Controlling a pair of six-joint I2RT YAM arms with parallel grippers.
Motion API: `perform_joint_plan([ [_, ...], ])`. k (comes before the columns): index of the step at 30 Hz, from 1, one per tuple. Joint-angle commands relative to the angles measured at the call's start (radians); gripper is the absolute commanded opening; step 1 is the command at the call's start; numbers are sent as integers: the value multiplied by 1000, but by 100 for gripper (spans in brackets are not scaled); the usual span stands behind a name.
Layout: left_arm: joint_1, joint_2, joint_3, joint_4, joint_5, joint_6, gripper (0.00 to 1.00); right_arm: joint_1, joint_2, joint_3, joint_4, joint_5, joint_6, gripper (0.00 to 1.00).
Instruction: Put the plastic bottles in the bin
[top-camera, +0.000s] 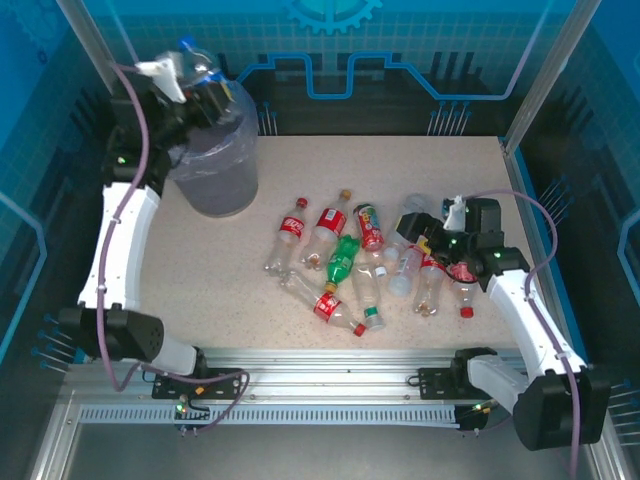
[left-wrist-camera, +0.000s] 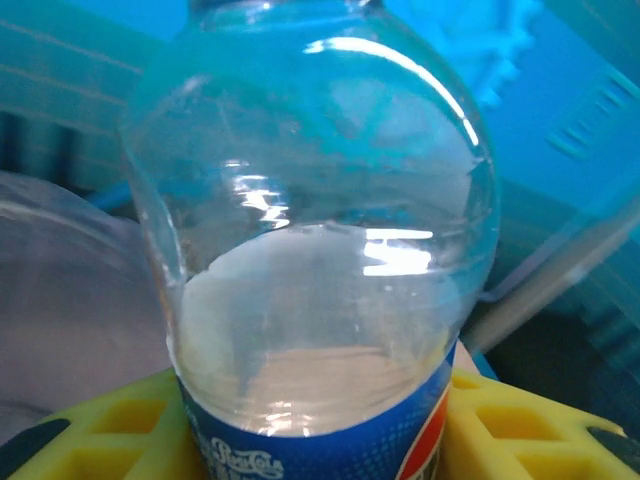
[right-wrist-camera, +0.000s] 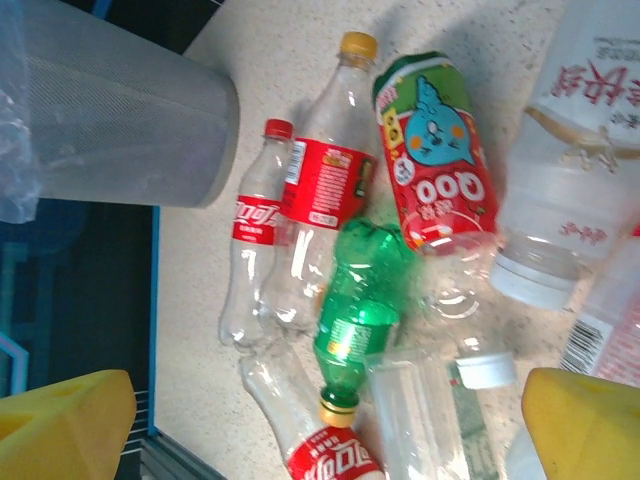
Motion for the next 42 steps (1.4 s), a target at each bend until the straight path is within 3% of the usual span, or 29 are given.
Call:
perform_joint_plan([
  [1, 64, 147, 140, -182, -84, 56, 16, 2, -46, 0, -85, 31, -64, 100],
  [10, 116, 589, 672, -566, -146, 208, 14, 2, -115, 19, -207, 116, -133, 100],
  [14, 116, 722, 813, -659, -188, 252, 14, 2, -136, 17, -244, 152, -151, 100],
  [23, 103, 819, 768, -697, -174, 314, 21, 3, -146, -9, -254, 179, -158, 100],
  [30, 90, 873, 763, -739, -177, 358, 35, 3, -146, 2, -262, 198, -165, 100],
  [35, 90, 870, 744, -744, -177, 381, 54, 2, -156, 5, -272, 215, -169, 100],
  [42, 90, 842, 740, -738, -173, 391, 68, 2, -139, 34, -304, 271, -198, 100],
])
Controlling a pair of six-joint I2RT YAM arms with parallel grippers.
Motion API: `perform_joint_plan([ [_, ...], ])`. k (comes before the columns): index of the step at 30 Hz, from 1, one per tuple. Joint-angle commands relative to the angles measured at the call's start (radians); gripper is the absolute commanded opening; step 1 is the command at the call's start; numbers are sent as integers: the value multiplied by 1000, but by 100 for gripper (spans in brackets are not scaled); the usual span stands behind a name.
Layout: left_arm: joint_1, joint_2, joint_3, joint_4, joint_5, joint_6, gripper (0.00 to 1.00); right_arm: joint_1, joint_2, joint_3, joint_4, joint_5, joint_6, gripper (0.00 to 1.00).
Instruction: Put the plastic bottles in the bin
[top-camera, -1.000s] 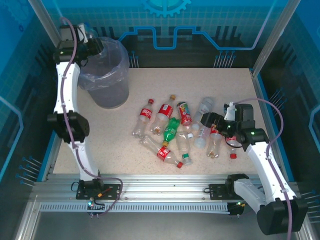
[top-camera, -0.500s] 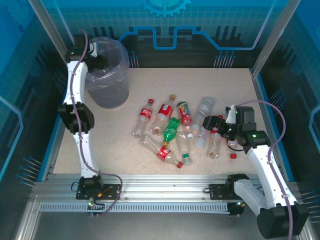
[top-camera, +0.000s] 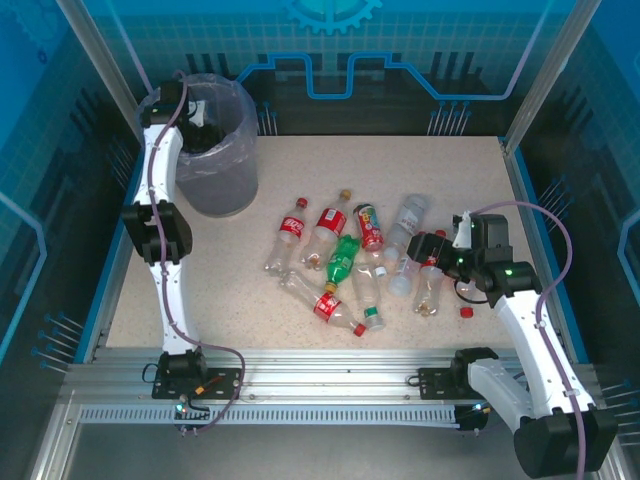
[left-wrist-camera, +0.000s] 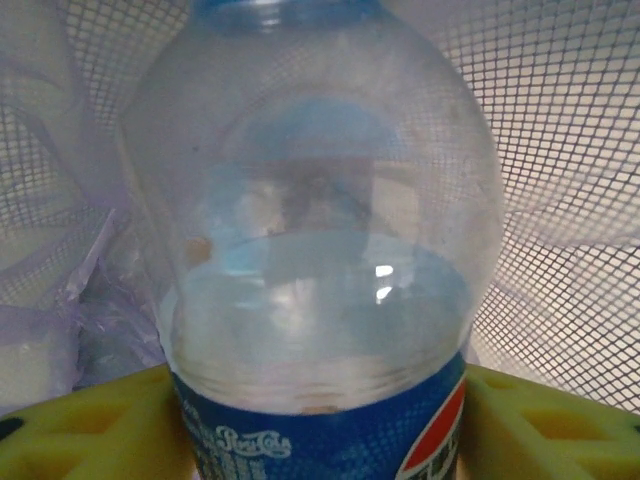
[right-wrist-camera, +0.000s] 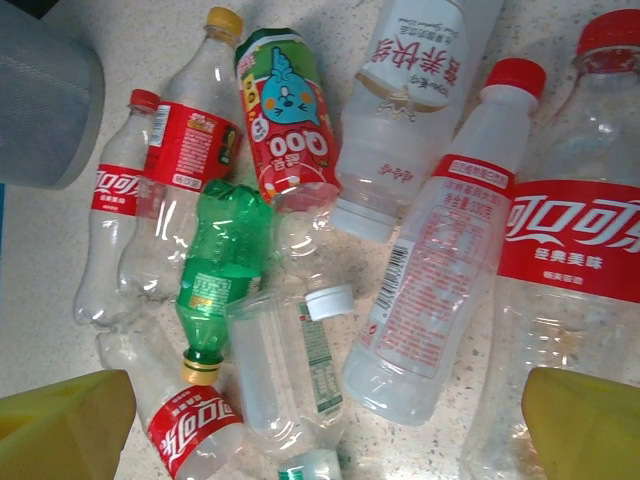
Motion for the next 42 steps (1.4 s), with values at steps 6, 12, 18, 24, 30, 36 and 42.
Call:
perform_joint_plan([
  [6, -4, -56, -3, -24, 1, 27, 83, 0, 14, 91, -109, 122, -83, 100],
  [12, -3, -122, 0, -13, -1, 32, 90, -18, 35, 145, -175, 223, -117, 100],
  [18, -4, -248, -2, 19, -4, 34, 94, -82, 106, 134, -173, 347, -154, 99],
  [24, -13, -414, -69, 29, -31, 28, 99, -187, 221, 95, -103, 398, -186, 96],
  [30, -85, -753, -544, 261, 13, -98, 96, -240, 363, 88, -56, 392, -160, 86],
  [36, -249, -1039, -987, 454, 45, -218, 95, -252, 495, 34, -9, 382, -149, 80],
  [42, -394, -1191, -1320, 634, 111, -402, 93, -268, 563, -3, 43, 371, -151, 77],
])
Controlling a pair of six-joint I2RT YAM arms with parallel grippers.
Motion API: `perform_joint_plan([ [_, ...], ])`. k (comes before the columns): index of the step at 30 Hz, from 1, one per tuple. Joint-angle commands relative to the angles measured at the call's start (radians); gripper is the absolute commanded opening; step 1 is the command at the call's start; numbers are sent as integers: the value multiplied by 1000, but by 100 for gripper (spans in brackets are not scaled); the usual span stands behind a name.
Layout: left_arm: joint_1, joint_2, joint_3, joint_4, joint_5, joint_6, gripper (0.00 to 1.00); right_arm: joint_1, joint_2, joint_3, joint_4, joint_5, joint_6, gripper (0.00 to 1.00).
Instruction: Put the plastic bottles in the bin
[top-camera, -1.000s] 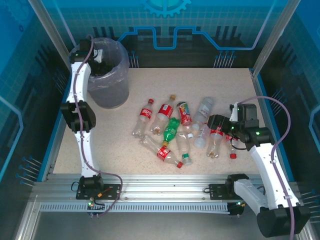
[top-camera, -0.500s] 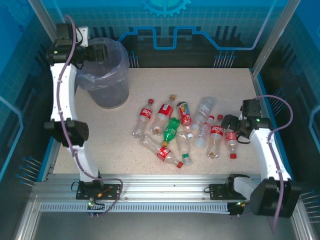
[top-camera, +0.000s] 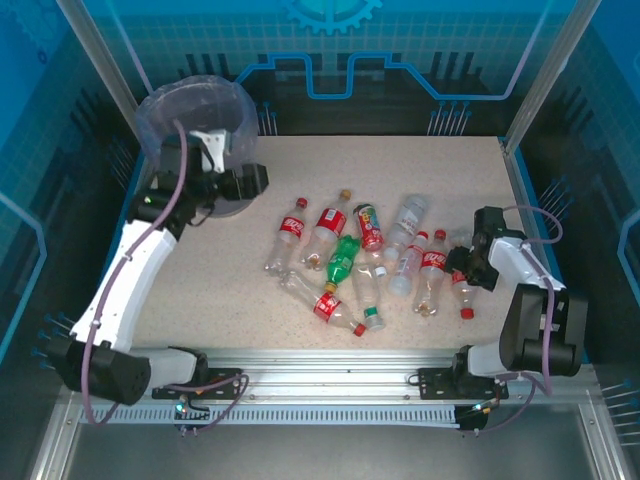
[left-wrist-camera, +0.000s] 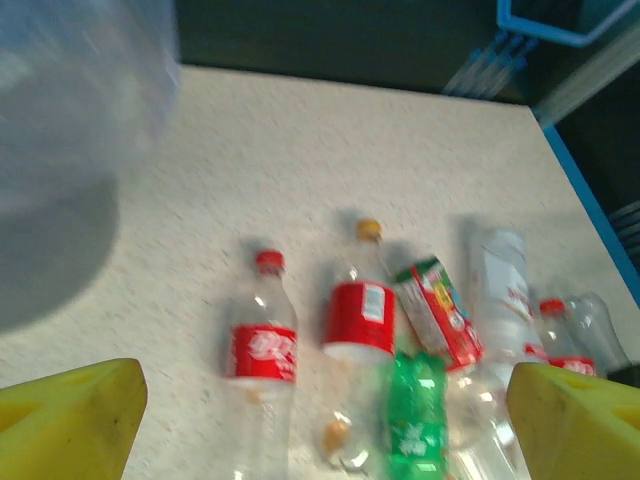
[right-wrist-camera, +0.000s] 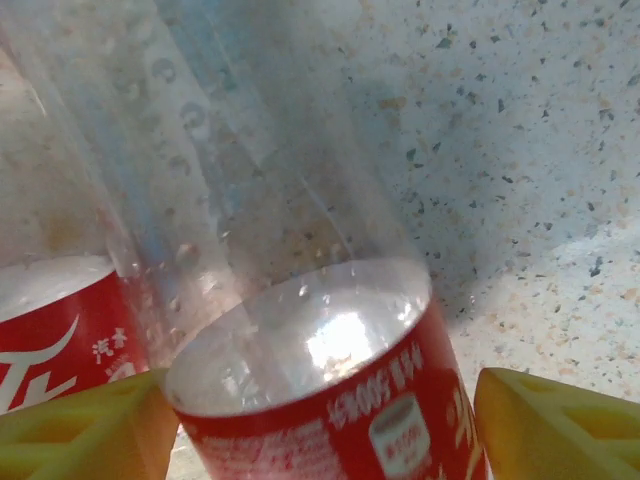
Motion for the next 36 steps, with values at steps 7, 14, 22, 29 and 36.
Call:
perform_joint_plan([
  [7, -164, -24, -355, 323, 129, -308, 94, -33, 109, -19, 118, -30, 13, 72],
  [14, -190, 31, -455, 494, 178, -411, 94, -34, 56, -28, 111, -19, 6, 61],
  [22, -191, 83, -466, 638, 256, -478, 95, -8, -172, 42, -23, 4, -17, 57],
  [29, -217, 107, -473, 835, 346, -536, 99, 184, -281, 99, 79, -459, -108, 56],
  [36, -274, 150, -451, 953, 368, -556, 99, 464, -185, 165, 181, -610, -153, 55],
])
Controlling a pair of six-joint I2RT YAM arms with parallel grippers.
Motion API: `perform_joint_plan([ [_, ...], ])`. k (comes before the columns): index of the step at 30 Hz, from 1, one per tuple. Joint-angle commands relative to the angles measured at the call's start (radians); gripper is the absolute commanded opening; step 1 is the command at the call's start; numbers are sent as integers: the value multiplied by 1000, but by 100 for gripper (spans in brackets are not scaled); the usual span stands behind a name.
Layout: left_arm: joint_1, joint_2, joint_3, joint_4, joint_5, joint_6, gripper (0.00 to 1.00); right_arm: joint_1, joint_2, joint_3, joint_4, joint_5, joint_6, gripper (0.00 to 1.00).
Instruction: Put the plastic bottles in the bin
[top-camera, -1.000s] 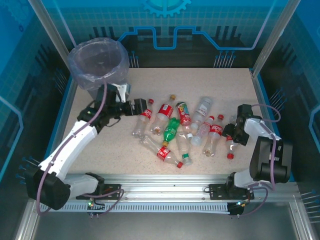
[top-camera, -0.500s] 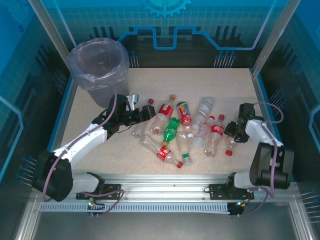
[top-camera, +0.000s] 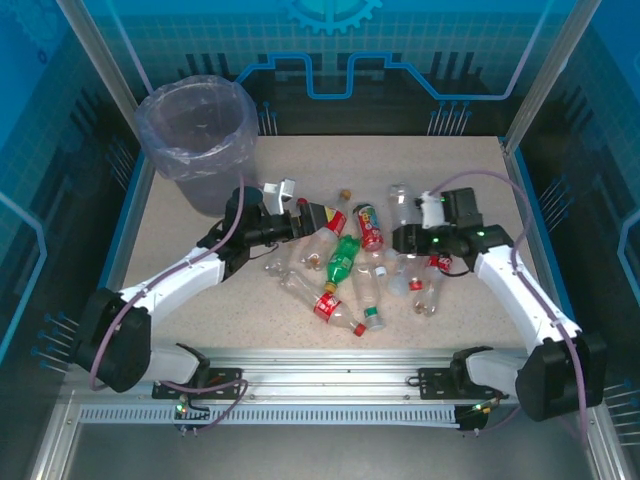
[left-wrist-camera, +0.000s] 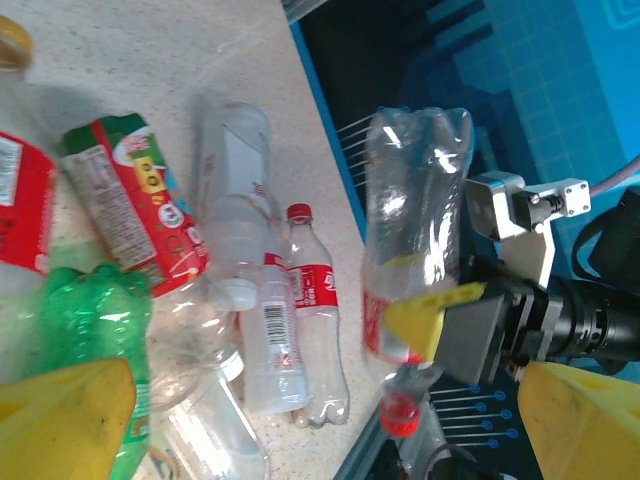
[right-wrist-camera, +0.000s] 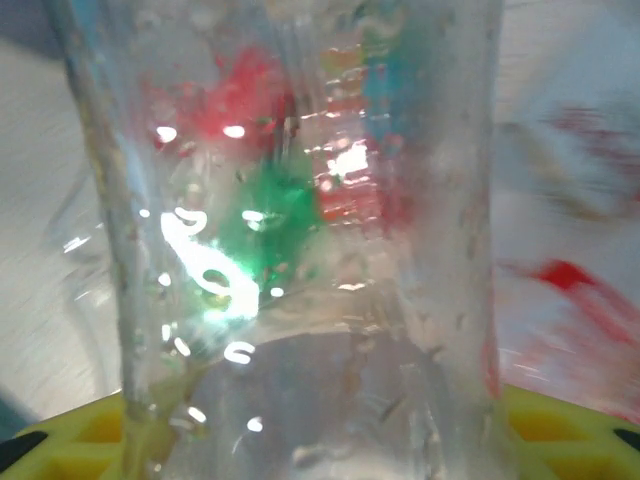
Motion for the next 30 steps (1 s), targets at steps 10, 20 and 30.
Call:
perform_joint_plan([
  [10, -99, 160, 58, 264, 27, -80, 99, 226, 166, 39, 283, -292, 74, 55],
  [20, -120, 222, 69, 324, 7, -115, 69, 239, 195, 15, 392, -345, 140, 55],
  [30, -118, 237, 77, 313, -9, -113, 53, 237, 192, 37, 311, -316, 88, 69],
])
